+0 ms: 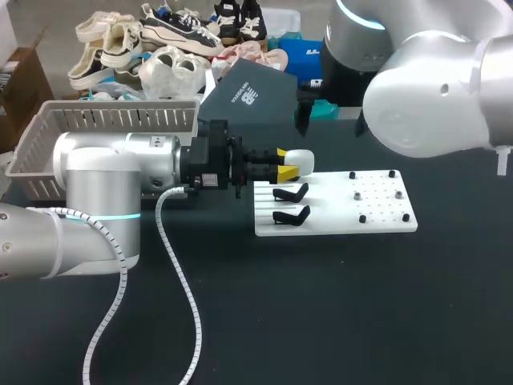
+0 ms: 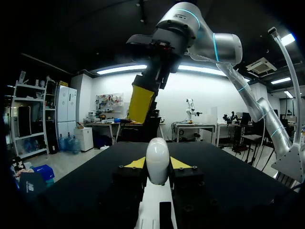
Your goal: Pick up each earbud case from the left stands, insert the matching earbuds, close the lid, and place the case in the box.
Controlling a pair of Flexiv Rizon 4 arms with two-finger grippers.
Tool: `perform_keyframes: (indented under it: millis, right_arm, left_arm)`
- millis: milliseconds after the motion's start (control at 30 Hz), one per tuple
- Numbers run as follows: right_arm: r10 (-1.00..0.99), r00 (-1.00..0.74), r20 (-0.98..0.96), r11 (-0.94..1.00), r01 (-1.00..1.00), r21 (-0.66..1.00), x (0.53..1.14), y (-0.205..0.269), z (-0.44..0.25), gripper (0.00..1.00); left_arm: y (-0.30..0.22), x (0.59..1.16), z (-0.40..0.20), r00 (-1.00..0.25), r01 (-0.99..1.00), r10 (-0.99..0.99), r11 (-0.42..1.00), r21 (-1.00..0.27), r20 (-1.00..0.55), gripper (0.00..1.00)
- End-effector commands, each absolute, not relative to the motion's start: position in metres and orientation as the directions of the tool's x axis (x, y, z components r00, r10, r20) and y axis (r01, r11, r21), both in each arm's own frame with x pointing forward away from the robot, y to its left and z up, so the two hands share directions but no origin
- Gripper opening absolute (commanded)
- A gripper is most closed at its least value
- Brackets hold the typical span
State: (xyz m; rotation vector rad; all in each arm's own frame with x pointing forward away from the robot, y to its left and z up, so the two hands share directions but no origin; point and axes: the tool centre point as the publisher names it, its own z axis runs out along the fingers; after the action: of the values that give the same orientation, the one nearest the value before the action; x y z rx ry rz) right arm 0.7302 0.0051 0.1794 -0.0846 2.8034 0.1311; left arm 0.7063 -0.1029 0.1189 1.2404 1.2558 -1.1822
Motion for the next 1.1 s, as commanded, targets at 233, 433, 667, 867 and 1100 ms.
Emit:
perform_keyframes:
  millis: [233, 433, 667, 867, 1100]
  right_arm:
    - [-0.090, -0.898, -0.431, 0.979, -0.160, 0.130, 0.702, -0.019, 0.186, 1.00]
    - [-0.090, -0.898, -0.431, 0.979, -0.160, 0.130, 0.702, -0.019, 0.186, 1.00]
    - [-0.090, -0.898, -0.431, 0.979, -0.160, 0.130, 0.702, -0.019, 0.186, 1.00]
    - [-0.090, -0.898, -0.431, 0.979, -0.160, 0.130, 0.702, -0.019, 0.186, 1.00]
    - [-0.090, -0.898, -0.431, 0.979, -0.160, 0.130, 0.702, -0.019, 0.186, 1.00]
  left_arm:
    - [-0.050, 0.709, 0.151, 0.011, 0.985, 0.094, 0.170, 0.027, -0.996, 0.00]
    - [-0.024, 0.710, 0.159, -0.016, 0.961, 0.151, 0.275, 0.026, -0.988, 0.00]
    - [0.011, 0.717, 0.150, -0.106, 0.905, 0.200, 0.426, -0.011, -0.974, 0.00]
    - [0.037, 0.737, 0.131, -0.209, 0.834, 0.141, 0.542, -0.102, -0.968, 0.00]
    - [0.055, 0.762, 0.121, -0.255, 0.782, 0.163, 0.615, -0.104, -0.953, 0.00]
